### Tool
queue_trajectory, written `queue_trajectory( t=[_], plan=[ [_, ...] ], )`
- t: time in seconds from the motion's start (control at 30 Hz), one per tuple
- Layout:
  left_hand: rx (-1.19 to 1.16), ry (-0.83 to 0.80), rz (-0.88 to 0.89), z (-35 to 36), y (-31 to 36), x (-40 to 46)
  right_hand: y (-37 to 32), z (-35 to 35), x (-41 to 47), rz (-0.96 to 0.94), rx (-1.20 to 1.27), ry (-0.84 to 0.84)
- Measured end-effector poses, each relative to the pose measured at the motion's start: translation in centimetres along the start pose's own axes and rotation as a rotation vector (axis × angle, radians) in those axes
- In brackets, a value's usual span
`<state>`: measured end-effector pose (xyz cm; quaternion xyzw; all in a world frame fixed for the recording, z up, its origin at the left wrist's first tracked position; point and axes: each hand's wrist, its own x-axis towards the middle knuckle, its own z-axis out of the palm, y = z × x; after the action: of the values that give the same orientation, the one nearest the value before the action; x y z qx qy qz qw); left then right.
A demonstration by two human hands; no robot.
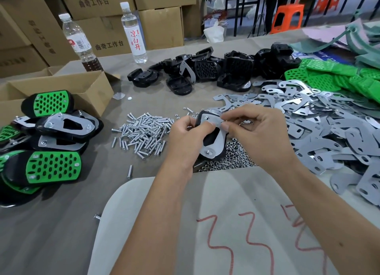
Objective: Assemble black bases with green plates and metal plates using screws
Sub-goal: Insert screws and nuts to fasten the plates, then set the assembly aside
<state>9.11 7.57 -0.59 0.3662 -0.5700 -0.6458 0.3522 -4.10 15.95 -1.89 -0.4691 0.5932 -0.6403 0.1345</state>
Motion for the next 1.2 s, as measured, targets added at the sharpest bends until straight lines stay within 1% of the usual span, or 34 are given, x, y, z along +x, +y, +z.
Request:
queue_trajectory(
  t=[0.27, 0.4, 0.63, 0.83, 0.97, 1.1, 1.2],
  plan=[
    [-0.04, 0.006, 0.003, 0.3, -0.2, 0.0, -0.4, -0.3, 0.2, 0.088, 0.144, -0.014],
    [-0.03, -0.011, 0.028, 0.5, -0.3, -0.2, -0.2, -0.4, 0.3, 0.126, 0.202, 0.022],
    [-0.037, 0.034, 0.019, 0.5, -0.4, 0.0, 0.1, -1.0, 0.4, 0.089, 0.169, -0.028],
    [-0.008, 0.028, 0.049, 0.6, -0.2, -0.2, 0.3, -1.0, 0.4, 0.082, 0.158, -0.048],
    [-0.013, 0.026, 0.041, 0.3, -0.4, -0.1, 0.3, -0.9, 0.4, 0.108, 0.166, -0.059],
    [-0.013, 0.034, 0.026, 0.3, -0.6, 0.1, 0.1, -1.1, 0.5, 0.091, 0.183, -0.081],
    [-0.001, 0.031, 0.028, 0.4, -0.7, 0.1, -0.1, -1.5, 0.7, 0.055, 0.109, -0.09]
  ],
)
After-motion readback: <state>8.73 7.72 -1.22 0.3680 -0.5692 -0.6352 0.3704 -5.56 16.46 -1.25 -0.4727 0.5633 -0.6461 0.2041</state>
